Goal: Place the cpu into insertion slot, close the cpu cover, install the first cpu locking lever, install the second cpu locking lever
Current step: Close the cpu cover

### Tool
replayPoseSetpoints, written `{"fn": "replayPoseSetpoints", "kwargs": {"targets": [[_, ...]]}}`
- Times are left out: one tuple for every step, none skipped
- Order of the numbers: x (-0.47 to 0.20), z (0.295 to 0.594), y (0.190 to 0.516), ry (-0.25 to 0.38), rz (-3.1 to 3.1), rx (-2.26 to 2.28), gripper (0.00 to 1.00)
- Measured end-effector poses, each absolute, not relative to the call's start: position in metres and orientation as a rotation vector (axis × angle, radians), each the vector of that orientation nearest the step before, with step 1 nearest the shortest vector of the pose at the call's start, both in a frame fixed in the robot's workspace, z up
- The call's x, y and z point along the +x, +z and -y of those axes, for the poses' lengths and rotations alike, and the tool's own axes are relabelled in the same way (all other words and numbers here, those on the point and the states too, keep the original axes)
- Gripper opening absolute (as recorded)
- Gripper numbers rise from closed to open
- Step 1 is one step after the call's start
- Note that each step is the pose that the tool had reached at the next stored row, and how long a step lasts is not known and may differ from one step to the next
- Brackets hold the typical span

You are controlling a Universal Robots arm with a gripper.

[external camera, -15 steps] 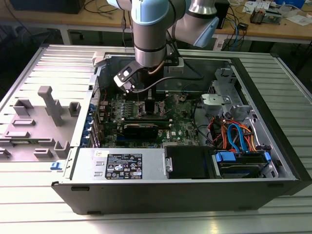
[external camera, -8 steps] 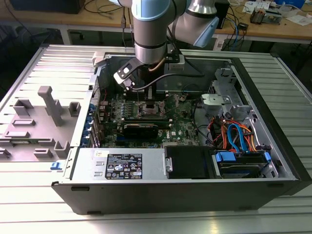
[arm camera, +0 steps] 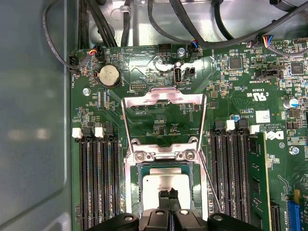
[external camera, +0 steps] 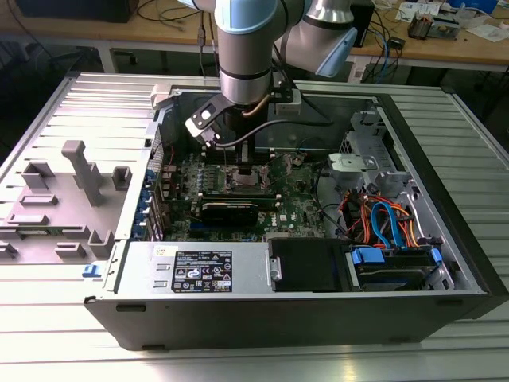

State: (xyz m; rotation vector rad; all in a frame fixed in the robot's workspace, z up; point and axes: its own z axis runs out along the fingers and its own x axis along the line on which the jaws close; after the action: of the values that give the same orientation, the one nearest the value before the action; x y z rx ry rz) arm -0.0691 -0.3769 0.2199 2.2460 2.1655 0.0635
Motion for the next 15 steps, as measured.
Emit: {"fn": "replayPoseSetpoints", "kwargs": {"targets": [[-0.0691, 0.3769, 0.2199, 0.064, -2.166, 2.246, 0.11], [-0.0691, 0.3769, 0.2199, 0.064, -2.166, 2.246, 0.11], [-0.0691, 0.3769, 0.2199, 0.064, -2.166, 2.246, 0.11], [-0.0691, 0.3769, 0.2199, 0.064, -2.166, 2.246, 0.11], [-0.0691, 0.3769, 0.2199, 0.064, -2.166, 2.246, 0.11], [-0.069, 0.3769, 0.2199, 0.064, -2.166, 2.246, 0.11], [-0.0691, 0.3769, 0.2199, 0.064, -2.166, 2.246, 0.11], [-0.0691, 0.3769, 0.2199, 0.064, -2.166, 2.246, 0.11], [-0.0691, 0.377, 0.2199, 0.063, -2.166, 2.246, 0.11], [-0.069, 0.377, 0.2199, 0.062, -2.165, 2.245, 0.11], [-0.069, 0.377, 0.22, 0.061, -2.165, 2.245, 0.11], [-0.069, 0.377, 0.2201, 0.06, -2.164, 2.244, 0.11], [-0.069, 0.3769, 0.2214, 0.06, -2.164, 2.244, 0.11], [-0.069, 0.3769, 0.2219, 0.06, -2.164, 2.244, 0.11], [-0.069, 0.3769, 0.222, 0.06, -2.164, 2.244, 0.11]]}}
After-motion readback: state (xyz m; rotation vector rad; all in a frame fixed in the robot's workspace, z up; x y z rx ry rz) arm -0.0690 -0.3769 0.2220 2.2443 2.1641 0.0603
